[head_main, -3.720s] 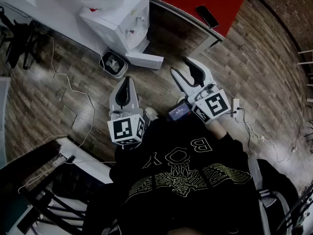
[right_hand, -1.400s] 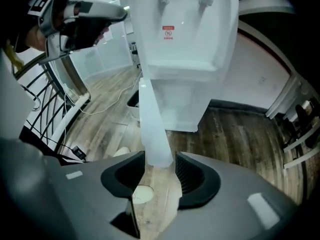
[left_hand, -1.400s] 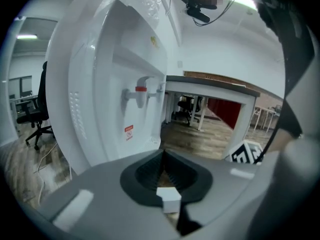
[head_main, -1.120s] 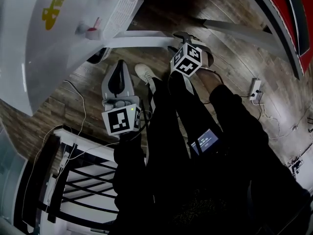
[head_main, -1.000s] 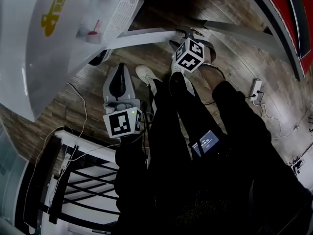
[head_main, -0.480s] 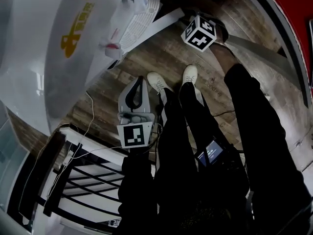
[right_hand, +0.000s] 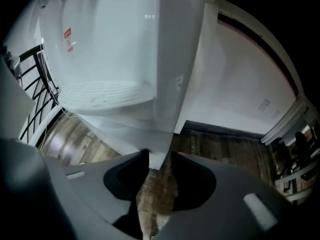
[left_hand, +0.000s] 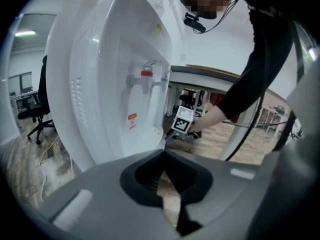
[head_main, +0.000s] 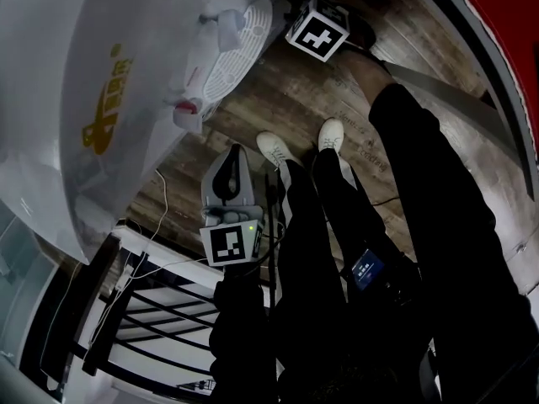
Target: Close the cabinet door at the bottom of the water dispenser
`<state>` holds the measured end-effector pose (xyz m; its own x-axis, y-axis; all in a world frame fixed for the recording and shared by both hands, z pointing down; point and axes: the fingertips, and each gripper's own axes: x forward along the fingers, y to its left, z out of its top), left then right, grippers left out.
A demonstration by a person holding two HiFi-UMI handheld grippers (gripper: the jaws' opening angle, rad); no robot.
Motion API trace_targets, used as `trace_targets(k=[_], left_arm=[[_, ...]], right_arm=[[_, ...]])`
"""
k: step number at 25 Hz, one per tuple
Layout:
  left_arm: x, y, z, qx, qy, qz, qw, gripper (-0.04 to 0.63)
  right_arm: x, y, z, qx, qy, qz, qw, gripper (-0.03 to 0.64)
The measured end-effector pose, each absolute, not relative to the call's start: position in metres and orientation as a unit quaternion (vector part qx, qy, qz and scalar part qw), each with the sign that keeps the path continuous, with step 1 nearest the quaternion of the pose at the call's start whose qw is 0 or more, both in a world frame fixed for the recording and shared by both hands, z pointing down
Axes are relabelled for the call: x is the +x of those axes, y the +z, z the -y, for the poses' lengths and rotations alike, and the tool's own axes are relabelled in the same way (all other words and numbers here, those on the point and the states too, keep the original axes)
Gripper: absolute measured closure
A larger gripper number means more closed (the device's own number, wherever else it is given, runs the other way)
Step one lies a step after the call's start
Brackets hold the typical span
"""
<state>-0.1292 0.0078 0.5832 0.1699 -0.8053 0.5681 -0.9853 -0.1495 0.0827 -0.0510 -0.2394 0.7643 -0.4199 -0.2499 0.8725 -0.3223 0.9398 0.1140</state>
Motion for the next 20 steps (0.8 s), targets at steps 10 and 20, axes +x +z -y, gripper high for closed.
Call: trace_targets(k=[10, 20], left_arm=[[-0.127, 0.566, -0.005, 0.741, 0.202, 0.607, 0.204, 0.588], [-0.077, 0.401, 0.003, 0.82, 0.055, 0.552, 0.143, 0.586]], right_arm=[[-0.013, 0.741, 0.228, 0.207, 0.043, 0.848, 0.486, 0.445], [0.055, 0.615, 0.069, 0.226, 0.234, 0.854, 0.406, 0.598]])
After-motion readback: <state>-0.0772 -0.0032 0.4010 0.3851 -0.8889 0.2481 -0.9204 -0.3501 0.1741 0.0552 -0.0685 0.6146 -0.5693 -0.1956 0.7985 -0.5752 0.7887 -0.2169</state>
